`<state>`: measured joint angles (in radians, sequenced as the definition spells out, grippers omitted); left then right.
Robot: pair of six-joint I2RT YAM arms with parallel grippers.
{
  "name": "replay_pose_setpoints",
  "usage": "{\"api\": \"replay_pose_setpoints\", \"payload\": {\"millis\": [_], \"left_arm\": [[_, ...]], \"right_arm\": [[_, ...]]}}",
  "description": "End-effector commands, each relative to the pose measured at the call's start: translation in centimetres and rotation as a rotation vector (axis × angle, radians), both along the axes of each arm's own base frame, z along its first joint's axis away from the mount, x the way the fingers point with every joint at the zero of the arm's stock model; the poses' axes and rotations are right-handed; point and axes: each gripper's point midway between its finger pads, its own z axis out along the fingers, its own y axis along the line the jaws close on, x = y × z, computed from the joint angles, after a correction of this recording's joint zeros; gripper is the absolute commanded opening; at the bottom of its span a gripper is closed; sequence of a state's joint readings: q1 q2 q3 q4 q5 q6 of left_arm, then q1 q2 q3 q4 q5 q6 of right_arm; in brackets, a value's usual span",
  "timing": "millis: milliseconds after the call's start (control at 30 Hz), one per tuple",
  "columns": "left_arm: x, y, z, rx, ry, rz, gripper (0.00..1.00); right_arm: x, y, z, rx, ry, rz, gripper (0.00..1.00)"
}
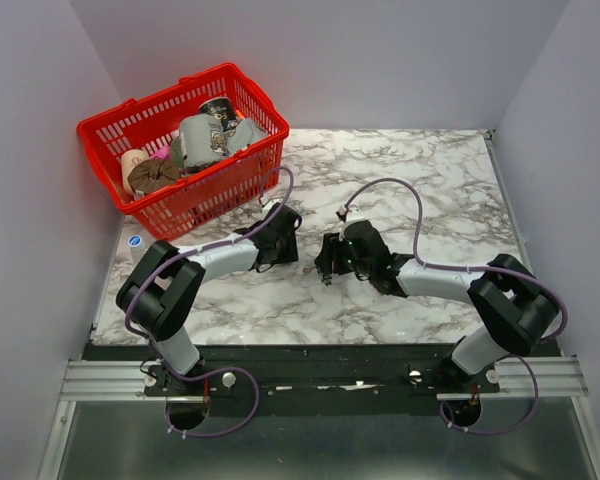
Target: Unlock with the key
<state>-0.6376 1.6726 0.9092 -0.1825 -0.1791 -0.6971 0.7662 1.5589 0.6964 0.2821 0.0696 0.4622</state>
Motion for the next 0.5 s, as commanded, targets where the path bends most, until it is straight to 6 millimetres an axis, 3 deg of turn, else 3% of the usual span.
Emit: {"api": "replay_pose_setpoints", "payload": {"millis": [0,300,467], "left_arm": [[0.6,-1.0,0.8,-0.033,-0.001,-0.020,0.59],[1.0,-1.1,2.5,-0.047,-0.044,-0.019,0.98],[1.3,-0.8,4.1,-0.053,-0.091,-0.012,0.99]], "right_arm": [[-0.3,-0.6,-1.4,-0.105,0.023,-0.002,0.62],[-0.8,0.4,-2.6,-0.171,0.038,0.040,0.63],[-0.6,0.3,-3.2,-0.196,0.050,0.011,0.63]]}}
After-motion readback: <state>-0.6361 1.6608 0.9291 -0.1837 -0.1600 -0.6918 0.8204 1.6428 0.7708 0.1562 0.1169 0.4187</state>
